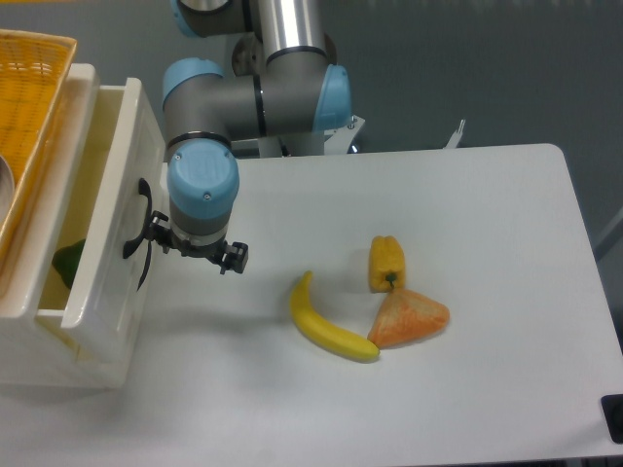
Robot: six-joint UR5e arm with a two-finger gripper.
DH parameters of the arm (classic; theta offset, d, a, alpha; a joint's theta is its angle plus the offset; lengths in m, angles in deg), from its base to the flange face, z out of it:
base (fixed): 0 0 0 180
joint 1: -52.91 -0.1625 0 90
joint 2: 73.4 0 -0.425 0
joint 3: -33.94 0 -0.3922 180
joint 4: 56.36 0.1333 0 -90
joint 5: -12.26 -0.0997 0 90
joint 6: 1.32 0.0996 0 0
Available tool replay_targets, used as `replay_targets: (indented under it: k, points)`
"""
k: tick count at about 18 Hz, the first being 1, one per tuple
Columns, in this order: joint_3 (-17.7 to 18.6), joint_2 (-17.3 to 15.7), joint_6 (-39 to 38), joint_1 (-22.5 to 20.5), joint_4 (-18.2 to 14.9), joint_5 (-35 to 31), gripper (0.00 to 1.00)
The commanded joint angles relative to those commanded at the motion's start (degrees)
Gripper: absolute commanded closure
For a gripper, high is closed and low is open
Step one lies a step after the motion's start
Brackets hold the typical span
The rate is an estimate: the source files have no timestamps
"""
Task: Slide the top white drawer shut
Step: 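Push the drawer front inward into the white cabinet, then hold the gripper against the closed drawer front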
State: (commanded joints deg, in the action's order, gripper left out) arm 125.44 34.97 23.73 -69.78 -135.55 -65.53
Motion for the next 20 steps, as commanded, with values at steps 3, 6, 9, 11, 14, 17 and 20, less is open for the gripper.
replay_targets:
  k: [3, 6, 9, 11, 14, 17, 20]
  points:
    - [-0.09, -0.09, -0.09, 0.96, 0.00, -0.09, 0.00]
    - [-0.18, -0.09, -0.35, 1.23, 0.00, -0.09, 0.00]
    - [-0.35, -0.26, -0.53, 1.23, 0.00, 0.00, 0.00]
    - [-0.35, -0.35, -1.31, 1.75, 0.00, 0.00, 0.00]
    - [-0.44, -0.35, -2.11, 2.28, 0.00, 0.00, 0.00]
    - [-0.44, -0.26, -2.81, 2.90, 0.00, 0.00, 0.00]
    - [-0.44, -0.18, -2.99, 2.99, 0.00, 0.00, 0.00]
